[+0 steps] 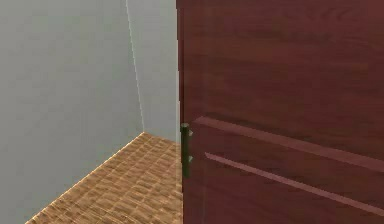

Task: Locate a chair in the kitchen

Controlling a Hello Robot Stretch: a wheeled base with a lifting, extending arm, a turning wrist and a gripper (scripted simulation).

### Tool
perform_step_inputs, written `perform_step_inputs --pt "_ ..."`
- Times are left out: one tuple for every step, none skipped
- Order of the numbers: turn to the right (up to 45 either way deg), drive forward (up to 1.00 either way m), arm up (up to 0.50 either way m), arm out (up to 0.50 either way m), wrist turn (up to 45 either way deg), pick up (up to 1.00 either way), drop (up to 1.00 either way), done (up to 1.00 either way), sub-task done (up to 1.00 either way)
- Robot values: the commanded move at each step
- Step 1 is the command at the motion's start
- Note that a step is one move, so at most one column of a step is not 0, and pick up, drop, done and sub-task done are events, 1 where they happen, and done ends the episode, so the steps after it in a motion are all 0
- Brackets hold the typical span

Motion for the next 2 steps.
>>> perform_step_inputs --pt "-18.0 0.0 0.0 0.0 0.0 0.0 0.0 0.0 0.0" --pt "0.0 0.85 0.0 0.0 0.0 0.0 0.0 0.0 0.0"
